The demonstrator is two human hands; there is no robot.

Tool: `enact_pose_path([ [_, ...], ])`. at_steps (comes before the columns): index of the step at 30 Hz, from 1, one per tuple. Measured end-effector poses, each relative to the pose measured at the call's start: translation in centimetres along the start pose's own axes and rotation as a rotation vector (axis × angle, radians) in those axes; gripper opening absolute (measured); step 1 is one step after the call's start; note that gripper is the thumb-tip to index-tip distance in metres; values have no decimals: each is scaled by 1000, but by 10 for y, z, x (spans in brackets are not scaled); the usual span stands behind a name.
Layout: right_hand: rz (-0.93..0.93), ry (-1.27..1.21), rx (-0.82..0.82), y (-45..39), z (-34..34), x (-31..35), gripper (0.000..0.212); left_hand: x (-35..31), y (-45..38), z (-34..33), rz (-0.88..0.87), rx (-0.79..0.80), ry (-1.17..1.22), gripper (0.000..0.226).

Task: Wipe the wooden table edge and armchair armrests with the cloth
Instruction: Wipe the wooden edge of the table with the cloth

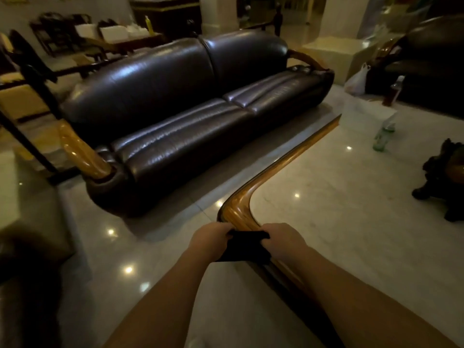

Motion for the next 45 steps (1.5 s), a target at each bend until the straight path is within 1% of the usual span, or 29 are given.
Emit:
enact_pose_path([
  [2,-56,-7,3,-27,0,2,5,20,-32,-5,-50,37,15,21],
  [6,-189,-53,-23,-80,-8,6,9,60,-94,-16,-187,95,39,22],
  [8,-275,-62,-38,-102,-17,5,16,74,-120,-21,-244,99,62,20],
  [10,-353,-78,-65,-119,-26,3,22,83,-143,-26,-306,115,59,21],
  [13,-470,-136,-107,-139,-37,-5,21,91,-175,-39,-379,101,52,23],
  [17,-558,-200,-94,-170,-55,-30,24,100,-217,-68,-463,158,17,24],
  [23,-624,-298,-73,-225,-101,-83,26,115,-281,-140,-453,238,109,35],
  [27,-642,-366,-45,-267,-131,-121,24,128,-322,-194,-426,298,179,36],
  [31,-670,-406,-10,-313,-147,-159,21,133,-372,-238,-410,380,217,32],
  [36,-707,-400,-38,-371,-152,-198,23,138,-436,-274,-458,383,216,29],
  [39,-678,-339,-16,-398,-152,-216,21,140,-470,-291,-469,380,205,29],
  [42,-693,-338,-16,-414,-150,-234,17,138,-494,-303,-479,392,199,29],
  [45,-714,-318,-11,-424,-150,-245,18,134,-510,-311,-486,403,201,28],
])
Point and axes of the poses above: each hand's wrist, its own y-axis away from the middle knuckle, its own z-axis out of the back of the hand, x = y × z, the point moved 3 cm from there along -y, towards the middle knuckle, and after that the axes turned 11 degrees about -z, right-handed, at the moved point
